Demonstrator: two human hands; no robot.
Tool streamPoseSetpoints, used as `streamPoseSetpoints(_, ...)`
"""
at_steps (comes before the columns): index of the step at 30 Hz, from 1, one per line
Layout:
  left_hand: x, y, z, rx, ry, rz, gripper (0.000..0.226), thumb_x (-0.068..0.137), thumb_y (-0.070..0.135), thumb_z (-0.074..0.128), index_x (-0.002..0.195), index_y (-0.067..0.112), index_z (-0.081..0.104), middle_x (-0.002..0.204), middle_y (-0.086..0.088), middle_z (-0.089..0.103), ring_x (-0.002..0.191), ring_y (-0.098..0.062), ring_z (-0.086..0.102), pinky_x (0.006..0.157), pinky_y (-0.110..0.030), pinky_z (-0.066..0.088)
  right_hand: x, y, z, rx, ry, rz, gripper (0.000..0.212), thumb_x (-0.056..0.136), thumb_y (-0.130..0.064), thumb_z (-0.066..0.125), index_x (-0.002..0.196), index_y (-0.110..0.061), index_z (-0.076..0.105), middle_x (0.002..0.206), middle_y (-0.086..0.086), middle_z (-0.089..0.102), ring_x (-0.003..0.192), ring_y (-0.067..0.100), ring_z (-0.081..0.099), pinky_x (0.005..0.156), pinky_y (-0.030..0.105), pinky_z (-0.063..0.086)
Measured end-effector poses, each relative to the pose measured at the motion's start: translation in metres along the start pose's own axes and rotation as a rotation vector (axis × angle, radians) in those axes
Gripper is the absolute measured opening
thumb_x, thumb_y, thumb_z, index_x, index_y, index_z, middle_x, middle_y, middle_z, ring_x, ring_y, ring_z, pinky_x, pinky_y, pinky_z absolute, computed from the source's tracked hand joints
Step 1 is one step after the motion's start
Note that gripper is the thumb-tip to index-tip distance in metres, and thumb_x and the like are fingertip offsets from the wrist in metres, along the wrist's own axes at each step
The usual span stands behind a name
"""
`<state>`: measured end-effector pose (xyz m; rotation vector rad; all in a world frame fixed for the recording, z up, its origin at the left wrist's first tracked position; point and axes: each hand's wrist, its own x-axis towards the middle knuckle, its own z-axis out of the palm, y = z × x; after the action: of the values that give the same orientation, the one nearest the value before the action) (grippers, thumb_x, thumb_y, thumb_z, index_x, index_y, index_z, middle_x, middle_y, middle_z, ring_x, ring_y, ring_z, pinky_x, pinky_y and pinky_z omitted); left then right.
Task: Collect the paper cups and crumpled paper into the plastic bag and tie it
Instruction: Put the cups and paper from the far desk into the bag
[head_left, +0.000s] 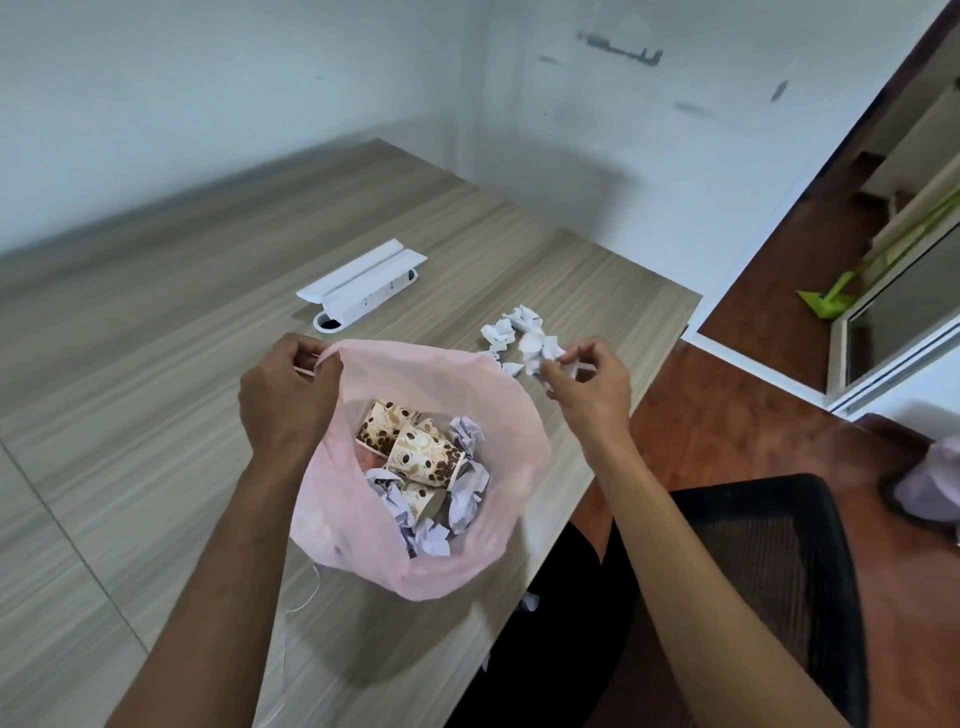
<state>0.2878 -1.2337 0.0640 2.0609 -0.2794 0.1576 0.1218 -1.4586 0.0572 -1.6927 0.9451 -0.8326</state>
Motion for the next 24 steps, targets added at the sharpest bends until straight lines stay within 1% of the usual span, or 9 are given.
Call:
streamPoseSetpoints(2, -0.003, 0.002, 0.003, -0.018, 0.013, -0.018, 0.007, 0.083, 0.022, 0.066, 0.089, 0.022, 0.069, 0.078, 0.007, 0.064, 0.072, -0.020, 0.062, 0.074, -0.030, 0.048, -0.017, -0.014, 0.004, -0.016, -0.117, -0.038, 0.028, 0.071, -0.022, 0.080, 0.072, -0.031, 0.054, 0.081, -0.009, 0.064, 0.083, 0.023, 0.067, 0.073, 0.046, 0.058)
streamPoseSetpoints(5, -0.008, 0.007, 0.006, -0.029, 0.016, -0.027, 0.007, 0.083, 0.022, 0.066, 0.090, 0.020, 0.069, 0.078, 0.007, 0.064, 0.072, -0.019, 0.061, 0.073, -0.028, 0.046, -0.042, -0.023, 0.015, -0.118, -0.287, -0.025, 0.028, 0.077, -0.011, 0.078, 0.077, -0.023, 0.053, 0.089, -0.005, 0.064, 0.080, 0.008, 0.061, 0.066, 0.021, 0.047)
streamPoseSetpoints(9, -0.015, 0.016, 0.008, 0.004, 0.007, -0.021, 0.009, 0.083, 0.023, 0.066, 0.091, 0.020, 0.070, 0.080, 0.007, 0.065, 0.072, -0.018, 0.061, 0.072, -0.027, 0.045, -0.060, -0.016, 0.036, -0.138, -0.543, -0.029, 0.024, 0.077, -0.016, 0.079, 0.086, -0.022, 0.058, 0.096, -0.012, 0.063, 0.089, 0.011, 0.063, 0.073, 0.028, 0.055)
streamPoseSetpoints(11, -0.017, 0.020, 0.009, 0.019, 0.007, -0.025, 0.009, 0.083, 0.023, 0.066, 0.091, 0.020, 0.069, 0.079, 0.007, 0.065, 0.073, -0.018, 0.061, 0.073, -0.028, 0.047, -0.065, -0.012, 0.046, -0.077, -0.782, -0.006, 0.030, 0.078, -0.023, 0.081, 0.102, -0.025, 0.063, 0.111, -0.014, 0.062, 0.104, 0.012, 0.062, 0.083, 0.029, 0.056)
streamPoseSetpoints(13, -0.020, 0.024, 0.011, 0.039, 0.015, -0.025, 0.007, 0.083, 0.024, 0.066, 0.089, 0.022, 0.069, 0.077, 0.008, 0.064, 0.073, -0.019, 0.062, 0.074, -0.030, 0.048, -0.063, -0.007, 0.053, -0.055, -0.911, 0.002, 0.035, 0.079, -0.025, 0.080, 0.110, -0.030, 0.064, 0.116, -0.022, 0.060, 0.116, 0.011, 0.058, 0.090, 0.025, 0.052)
streamPoseSetpoints(15, -0.024, 0.027, 0.012, 0.063, 0.037, -0.026, 0.004, 0.083, 0.024, 0.067, 0.088, 0.025, 0.068, 0.076, 0.009, 0.064, 0.072, -0.018, 0.062, 0.073, -0.029, 0.047, -0.052, -0.002, 0.053, -0.048, -0.873, -0.026, 0.029, 0.081, -0.024, 0.078, 0.107, -0.026, 0.068, 0.107, -0.019, 0.064, 0.107, 0.011, 0.064, 0.083, 0.021, 0.053)
streamPoseSetpoints(19, -0.032, 0.033, 0.017, 0.116, 0.086, -0.007, 0.009, 0.080, 0.030, 0.064, 0.087, 0.026, 0.068, 0.074, 0.010, 0.063, 0.070, -0.019, 0.062, 0.072, -0.029, 0.047, -0.008, 0.005, 0.042, 0.026, -0.692, -0.108, 0.008, 0.085, -0.032, 0.072, 0.083, -0.025, 0.069, 0.079, -0.004, 0.071, 0.066, 0.007, 0.065, 0.062, 0.025, 0.058)
streamPoseSetpoints(22, -0.034, 0.036, 0.025, 0.157, 0.132, 0.001, 0.013, 0.078, 0.034, 0.060, 0.086, 0.026, 0.066, 0.070, 0.014, 0.061, 0.066, -0.016, 0.059, 0.071, -0.030, 0.048, 0.037, 0.014, 0.041, 0.048, -0.404, -0.169, 0.022, 0.090, -0.032, 0.066, 0.072, -0.020, 0.063, 0.062, -0.010, 0.059, 0.053, -0.001, 0.050, 0.053, 0.014, 0.042)
streamPoseSetpoints(24, -0.036, 0.039, 0.035, 0.190, 0.151, 0.000, 0.009, 0.080, 0.031, 0.062, 0.086, 0.027, 0.066, 0.071, 0.013, 0.061, 0.067, -0.015, 0.059, 0.072, -0.030, 0.049, 0.073, 0.032, 0.047, 0.000, -0.186, -0.148, 0.025, 0.090, -0.031, 0.064, 0.068, -0.019, 0.059, 0.060, -0.007, 0.058, 0.055, 0.004, 0.052, 0.058, 0.022, 0.042)
